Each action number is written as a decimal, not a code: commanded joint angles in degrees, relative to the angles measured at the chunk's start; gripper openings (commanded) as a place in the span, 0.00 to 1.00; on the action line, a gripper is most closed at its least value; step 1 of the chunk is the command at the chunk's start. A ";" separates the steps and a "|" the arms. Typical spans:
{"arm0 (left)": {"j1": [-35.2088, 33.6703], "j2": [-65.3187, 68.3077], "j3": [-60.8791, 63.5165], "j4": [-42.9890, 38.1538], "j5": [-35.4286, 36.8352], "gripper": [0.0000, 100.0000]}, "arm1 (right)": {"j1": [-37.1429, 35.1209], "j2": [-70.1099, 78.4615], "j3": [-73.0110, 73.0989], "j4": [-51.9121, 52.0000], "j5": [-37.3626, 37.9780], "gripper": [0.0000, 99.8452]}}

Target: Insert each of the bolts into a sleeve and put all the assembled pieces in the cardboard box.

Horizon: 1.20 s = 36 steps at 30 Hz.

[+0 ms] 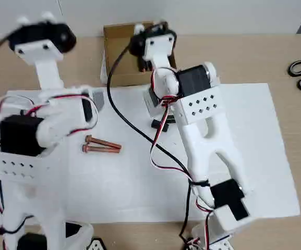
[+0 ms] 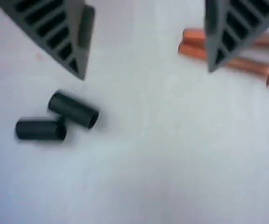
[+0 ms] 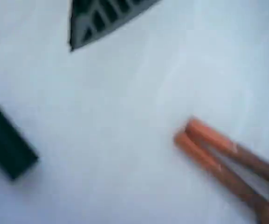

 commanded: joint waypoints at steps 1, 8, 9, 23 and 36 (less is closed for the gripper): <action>0.09 -4.57 6.55 0.97 -0.35 0.16 | -0.04 -3.30 5.19 0.40 1.32 0.23; -0.09 -9.14 17.19 -4.57 -0.35 0.16 | -0.57 2.33 10.81 -2.77 5.27 0.23; -0.09 -9.93 18.24 -5.54 -0.35 0.16 | -0.57 3.56 10.64 -3.03 5.89 0.23; -0.35 -13.98 27.03 -9.58 -0.44 0.16 | -0.57 13.58 10.64 -9.36 16.70 0.23; -0.44 -13.98 27.12 -9.58 -0.44 0.16 | -0.22 19.74 10.55 -15.08 24.62 0.23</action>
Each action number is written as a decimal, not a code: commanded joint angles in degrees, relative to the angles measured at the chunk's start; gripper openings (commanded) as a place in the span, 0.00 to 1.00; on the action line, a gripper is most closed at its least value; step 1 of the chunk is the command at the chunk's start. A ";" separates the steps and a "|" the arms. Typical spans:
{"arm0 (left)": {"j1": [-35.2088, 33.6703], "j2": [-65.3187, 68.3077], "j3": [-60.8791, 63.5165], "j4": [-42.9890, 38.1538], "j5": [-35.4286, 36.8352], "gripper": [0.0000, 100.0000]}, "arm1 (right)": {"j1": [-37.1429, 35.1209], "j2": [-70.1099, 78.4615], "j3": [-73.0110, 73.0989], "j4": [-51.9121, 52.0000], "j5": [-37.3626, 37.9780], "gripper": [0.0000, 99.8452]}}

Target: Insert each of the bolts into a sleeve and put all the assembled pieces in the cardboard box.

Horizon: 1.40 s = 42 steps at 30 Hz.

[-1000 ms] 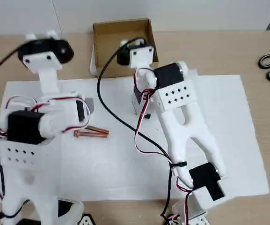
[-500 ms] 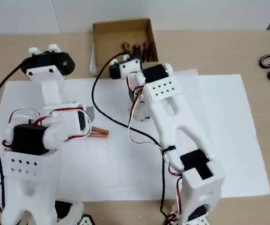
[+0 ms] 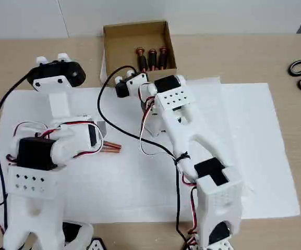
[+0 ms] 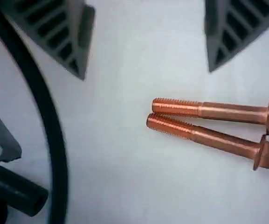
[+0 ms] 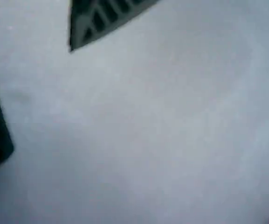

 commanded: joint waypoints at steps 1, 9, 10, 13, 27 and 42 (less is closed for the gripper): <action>-0.44 -1.23 -0.31 -1.14 -0.44 0.16 | -0.13 0.66 -0.09 -1.27 2.02 0.23; -0.44 -1.05 -0.31 -1.14 -0.35 0.16 | 0.92 3.74 -0.09 -4.44 7.03 0.23; -0.44 -0.97 -0.31 -1.14 -0.35 0.16 | 1.10 4.00 -0.18 -4.62 7.65 0.23; -0.44 -0.88 -0.31 -1.14 -0.26 0.16 | 1.36 4.97 -1.05 -5.23 8.70 0.23; -0.44 -0.88 3.30 -5.10 -0.09 0.16 | 2.15 8.31 -8.18 -4.88 16.35 0.14; -0.44 -0.88 4.44 -6.86 -0.35 0.16 | 2.24 11.74 -8.53 -5.23 16.35 0.19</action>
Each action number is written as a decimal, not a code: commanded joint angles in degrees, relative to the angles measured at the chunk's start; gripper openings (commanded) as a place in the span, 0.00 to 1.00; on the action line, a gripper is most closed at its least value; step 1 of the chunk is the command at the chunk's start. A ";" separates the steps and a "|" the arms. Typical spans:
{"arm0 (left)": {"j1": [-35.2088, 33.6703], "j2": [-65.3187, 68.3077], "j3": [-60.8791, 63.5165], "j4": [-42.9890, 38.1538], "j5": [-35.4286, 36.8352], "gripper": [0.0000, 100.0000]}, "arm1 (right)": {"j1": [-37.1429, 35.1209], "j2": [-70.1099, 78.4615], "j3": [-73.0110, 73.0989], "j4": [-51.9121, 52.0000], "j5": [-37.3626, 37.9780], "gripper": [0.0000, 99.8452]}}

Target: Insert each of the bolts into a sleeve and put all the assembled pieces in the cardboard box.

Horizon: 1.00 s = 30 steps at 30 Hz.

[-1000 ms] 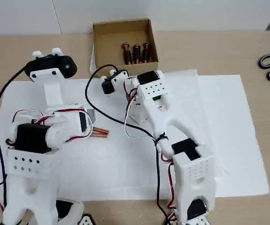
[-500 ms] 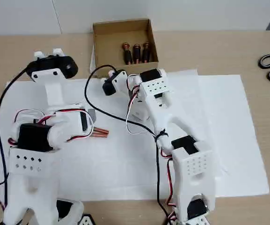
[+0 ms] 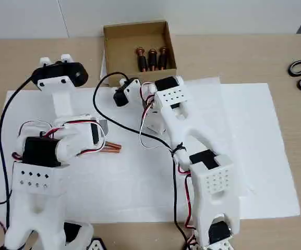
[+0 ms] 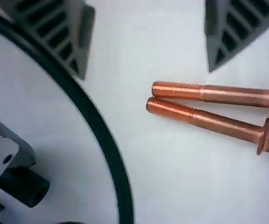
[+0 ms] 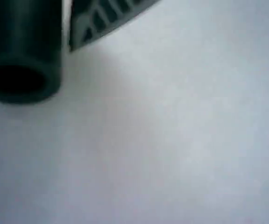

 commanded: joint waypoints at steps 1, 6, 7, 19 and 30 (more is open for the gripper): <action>-0.44 -0.88 -0.31 -1.23 -0.35 0.16 | 0.31 0.48 -1.93 -0.75 0.70 0.19; -0.44 -0.88 -0.31 -1.23 -0.44 0.16 | 0.04 1.10 -1.93 -0.40 0.35 0.15; -0.44 -0.88 -0.31 -1.23 -0.44 0.16 | 0.04 1.10 -1.93 -0.40 0.44 0.12; -0.44 -0.88 -0.40 -1.23 -0.44 0.16 | 0.31 -0.31 -5.45 4.35 -8.35 0.00; -0.44 -1.23 -1.19 -2.90 -0.09 0.16 | 0.04 -8.48 -14.51 12.70 -16.88 0.00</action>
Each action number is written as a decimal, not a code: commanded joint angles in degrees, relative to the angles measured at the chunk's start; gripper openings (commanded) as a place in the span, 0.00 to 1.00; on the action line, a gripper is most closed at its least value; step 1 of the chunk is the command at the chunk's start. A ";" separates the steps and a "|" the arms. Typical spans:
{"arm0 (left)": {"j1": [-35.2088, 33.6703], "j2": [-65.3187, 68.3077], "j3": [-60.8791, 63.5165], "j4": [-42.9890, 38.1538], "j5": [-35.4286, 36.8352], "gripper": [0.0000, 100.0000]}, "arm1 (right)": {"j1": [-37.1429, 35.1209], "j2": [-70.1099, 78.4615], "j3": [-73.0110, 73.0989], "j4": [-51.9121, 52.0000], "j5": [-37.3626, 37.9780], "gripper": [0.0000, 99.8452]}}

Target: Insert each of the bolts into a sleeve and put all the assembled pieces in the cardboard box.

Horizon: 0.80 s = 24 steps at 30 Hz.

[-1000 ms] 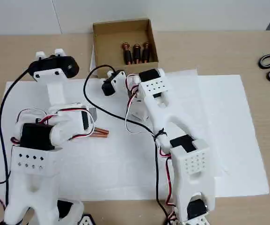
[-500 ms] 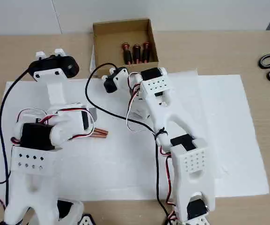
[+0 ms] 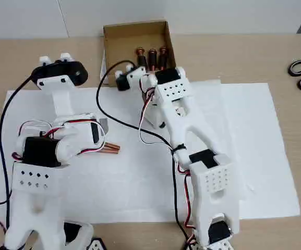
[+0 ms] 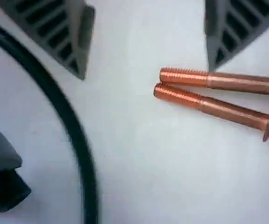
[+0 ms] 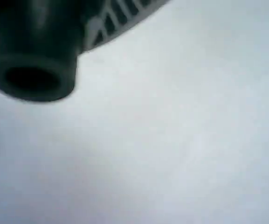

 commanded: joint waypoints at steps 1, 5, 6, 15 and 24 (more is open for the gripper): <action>-0.44 -1.23 -2.07 -1.32 -0.09 0.16 | 0.04 -7.96 -3.25 2.42 -4.40 0.00; -0.44 -0.97 -7.16 -1.32 -0.09 0.16 | -0.04 -14.37 -3.25 5.58 -9.49 0.00; -0.44 -0.88 -8.48 -1.32 -0.09 0.16 | -0.04 -15.96 -3.25 6.37 -10.81 0.00; -0.53 -0.79 -9.89 -9.67 5.80 0.17 | 4.00 -29.49 1.23 7.87 -21.98 0.00; -0.44 5.10 0.66 -11.52 13.63 0.17 | 6.37 -50.51 22.95 7.69 -26.99 0.00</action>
